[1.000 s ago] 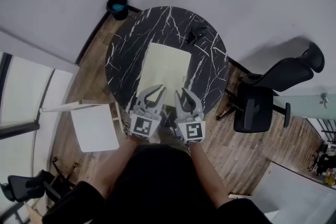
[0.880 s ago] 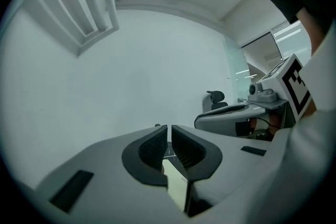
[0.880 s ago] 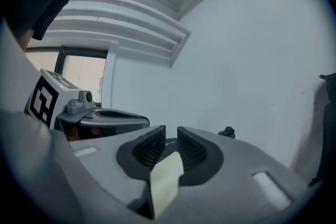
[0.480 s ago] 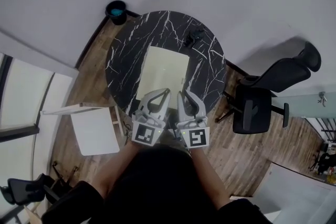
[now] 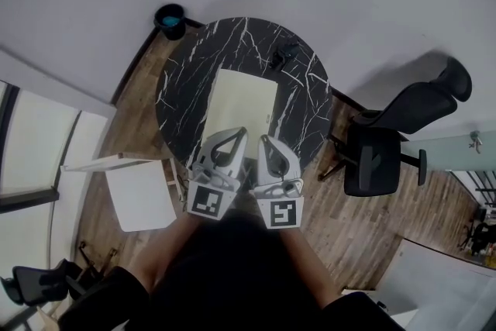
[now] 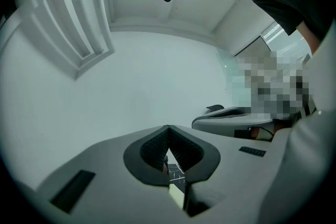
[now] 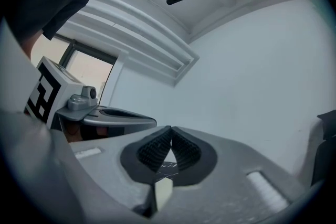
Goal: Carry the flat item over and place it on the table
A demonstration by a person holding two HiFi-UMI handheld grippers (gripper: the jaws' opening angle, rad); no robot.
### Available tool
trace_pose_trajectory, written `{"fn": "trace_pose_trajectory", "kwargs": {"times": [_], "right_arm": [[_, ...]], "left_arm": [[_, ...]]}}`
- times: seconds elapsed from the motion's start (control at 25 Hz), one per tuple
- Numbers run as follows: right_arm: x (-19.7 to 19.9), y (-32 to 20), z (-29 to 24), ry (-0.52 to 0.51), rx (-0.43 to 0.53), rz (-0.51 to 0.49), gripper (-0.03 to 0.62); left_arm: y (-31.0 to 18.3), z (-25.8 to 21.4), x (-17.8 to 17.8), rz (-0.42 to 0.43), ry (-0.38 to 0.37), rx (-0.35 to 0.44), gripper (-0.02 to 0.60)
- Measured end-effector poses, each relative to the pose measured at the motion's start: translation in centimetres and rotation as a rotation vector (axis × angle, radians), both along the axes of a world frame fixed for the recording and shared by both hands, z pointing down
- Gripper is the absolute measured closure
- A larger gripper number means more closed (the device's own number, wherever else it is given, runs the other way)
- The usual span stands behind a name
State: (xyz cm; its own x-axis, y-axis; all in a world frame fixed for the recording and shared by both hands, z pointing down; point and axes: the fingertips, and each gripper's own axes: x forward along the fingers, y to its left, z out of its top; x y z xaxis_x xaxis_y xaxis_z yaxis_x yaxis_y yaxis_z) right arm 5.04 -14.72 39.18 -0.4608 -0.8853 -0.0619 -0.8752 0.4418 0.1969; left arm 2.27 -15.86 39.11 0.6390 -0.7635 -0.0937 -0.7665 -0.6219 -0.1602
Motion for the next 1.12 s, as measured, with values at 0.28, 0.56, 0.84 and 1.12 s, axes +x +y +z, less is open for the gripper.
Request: {"fn": "trace_pose_trajectory", "kwargs": {"times": [0.28,0.56,0.84,1.12], "right_arm": [[0.0,0.4,-1.7,0.026,0.026,-0.011,0.594],[0.7,0.0,-2.5,0.025,0.048,0.052,0.595],[0.8,-0.4,-2.1,0.043,0.029,0.075,0.595],[2.3,-1.4,-1.8,0.063,-0.001,0.087,0.595]], "left_arm": [[0.4,-0.8,0.0,0.009,0.016,0.005,0.577],[0.3,-1.5,0.3,0.023,0.023,0.015,0.577],[-0.3,-2.3,0.0,0.014,0.046,0.036,0.577],[-1.1,-1.9,0.0,0.005,0.048,0.021,0.577]]}}
